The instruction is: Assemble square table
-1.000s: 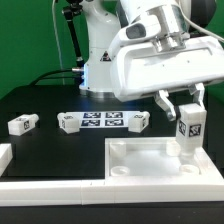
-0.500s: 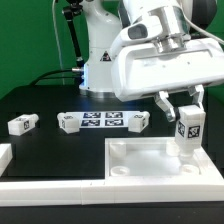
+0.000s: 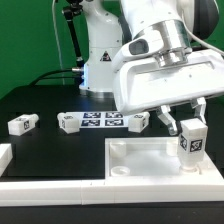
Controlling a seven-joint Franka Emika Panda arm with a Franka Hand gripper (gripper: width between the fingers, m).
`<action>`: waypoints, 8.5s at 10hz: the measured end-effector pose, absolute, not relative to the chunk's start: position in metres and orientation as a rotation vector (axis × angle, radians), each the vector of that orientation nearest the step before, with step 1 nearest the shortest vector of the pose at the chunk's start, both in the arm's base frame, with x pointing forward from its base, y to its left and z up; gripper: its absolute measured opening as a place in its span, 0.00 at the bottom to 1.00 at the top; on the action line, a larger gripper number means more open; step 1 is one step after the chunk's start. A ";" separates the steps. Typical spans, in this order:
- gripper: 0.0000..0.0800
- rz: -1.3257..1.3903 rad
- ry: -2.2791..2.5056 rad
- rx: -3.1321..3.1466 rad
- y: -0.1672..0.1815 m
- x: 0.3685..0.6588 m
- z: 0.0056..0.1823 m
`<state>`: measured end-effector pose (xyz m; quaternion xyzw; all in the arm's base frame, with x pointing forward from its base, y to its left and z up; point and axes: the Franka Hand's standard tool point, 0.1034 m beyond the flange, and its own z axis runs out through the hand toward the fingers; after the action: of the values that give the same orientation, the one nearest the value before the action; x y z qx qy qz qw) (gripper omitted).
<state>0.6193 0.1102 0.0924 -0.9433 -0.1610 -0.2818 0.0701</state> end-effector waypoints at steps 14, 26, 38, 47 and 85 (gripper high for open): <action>0.80 -0.896 -0.460 -2.828 0.113 0.615 0.077; 0.81 -0.249 -0.338 -2.879 0.116 0.623 0.097; 0.54 -0.152 0.002 -2.885 0.114 0.624 0.081; 0.38 0.055 1.581 -2.363 0.113 0.626 0.078; 0.81 -0.056 -0.179 -3.021 0.115 0.629 0.072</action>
Offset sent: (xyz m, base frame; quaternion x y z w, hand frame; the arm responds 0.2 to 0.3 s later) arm 0.0006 0.0071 -0.0181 0.0044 0.0249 0.0106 0.9996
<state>0.6291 0.1147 0.0716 -0.9964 -0.0590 -0.0185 0.0572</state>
